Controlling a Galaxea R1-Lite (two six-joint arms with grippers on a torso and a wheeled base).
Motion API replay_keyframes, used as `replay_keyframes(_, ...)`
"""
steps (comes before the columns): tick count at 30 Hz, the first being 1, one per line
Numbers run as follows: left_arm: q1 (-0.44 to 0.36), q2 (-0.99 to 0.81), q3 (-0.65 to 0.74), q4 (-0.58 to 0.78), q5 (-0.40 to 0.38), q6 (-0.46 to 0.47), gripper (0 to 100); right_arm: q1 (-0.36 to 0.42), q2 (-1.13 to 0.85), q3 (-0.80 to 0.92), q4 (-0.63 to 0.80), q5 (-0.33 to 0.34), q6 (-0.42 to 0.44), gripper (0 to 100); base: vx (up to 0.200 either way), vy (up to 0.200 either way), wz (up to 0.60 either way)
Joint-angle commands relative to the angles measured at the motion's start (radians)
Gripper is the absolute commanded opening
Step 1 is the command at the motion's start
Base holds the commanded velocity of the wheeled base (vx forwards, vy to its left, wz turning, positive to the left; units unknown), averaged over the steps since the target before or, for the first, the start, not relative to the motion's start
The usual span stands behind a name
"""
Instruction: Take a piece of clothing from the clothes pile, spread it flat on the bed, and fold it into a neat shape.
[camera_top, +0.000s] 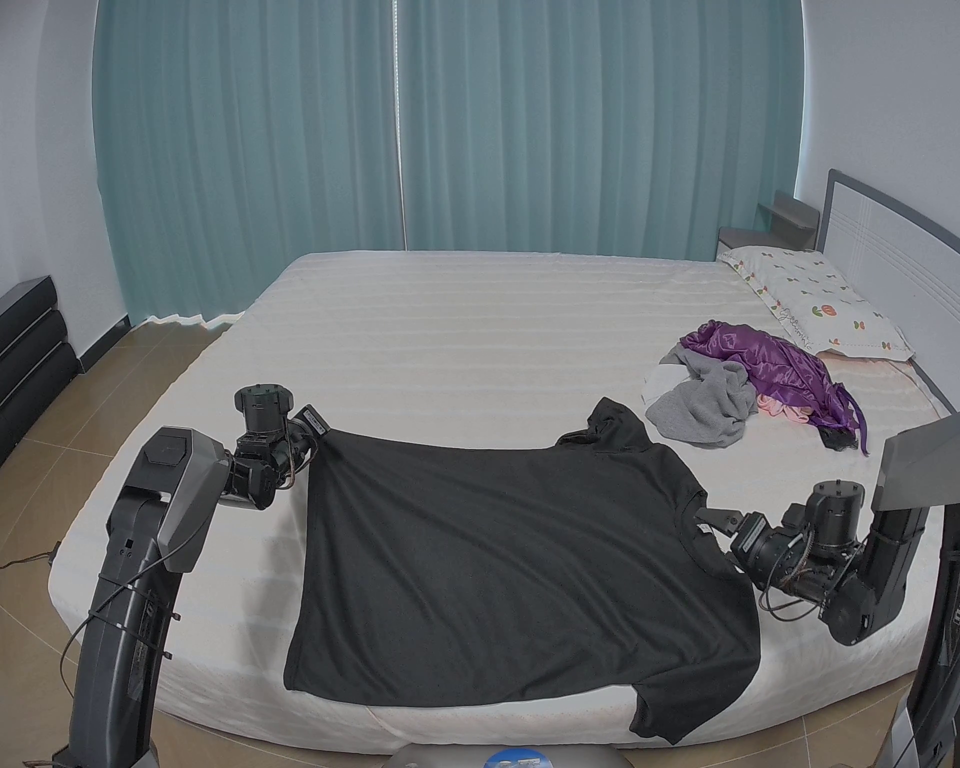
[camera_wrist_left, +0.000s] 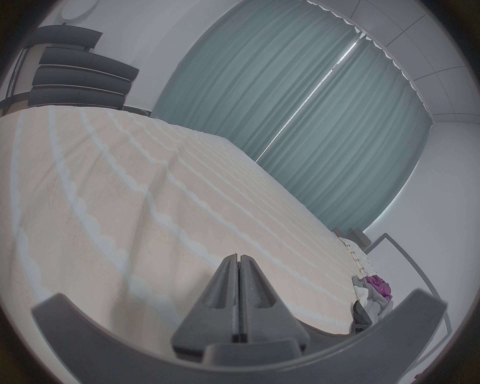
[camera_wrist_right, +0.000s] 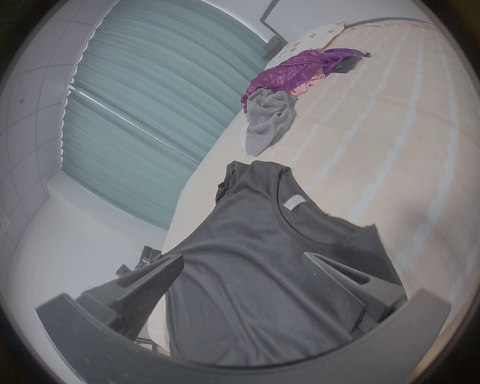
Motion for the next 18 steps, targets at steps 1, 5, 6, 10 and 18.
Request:
replay_keyframes(1, 0.000, 0.003, 0.000, 0.006, 0.009, -0.005, 0, 0.012, 0.025, -0.377, 0.338, -0.072, -0.062, 100, 0.000, 0.000, 0.00)
replay_keyframes(5, -0.003, 0.000, 0.001, 0.013, 0.015, -0.020, 0, 0.024, 0.120, -0.562, 0.459, -0.092, -0.132, 100, 0.000, 0.000, 0.00)
replay_keyframes(6, -0.003, 0.000, 0.001, 0.013, 0.015, -0.022, 0, 0.024, 0.125, -0.570, 0.463, -0.094, -0.134, 100, 0.000, 0.000, 0.00)
replay_keyframes(10, -0.003, -0.004, 0.006, 0.015, 0.017, -0.040, 0, 0.023, 0.205, -0.731, 0.558, -0.103, -0.151, 100, 0.000, 0.000, 0.00)
replay_keyframes(18, -0.003, -0.006, 0.012, 0.015, 0.017, -0.048, 0, -0.003, 0.366, -1.030, 0.737, -0.106, -0.184, 100, 0.000, 0.000, 0.00)
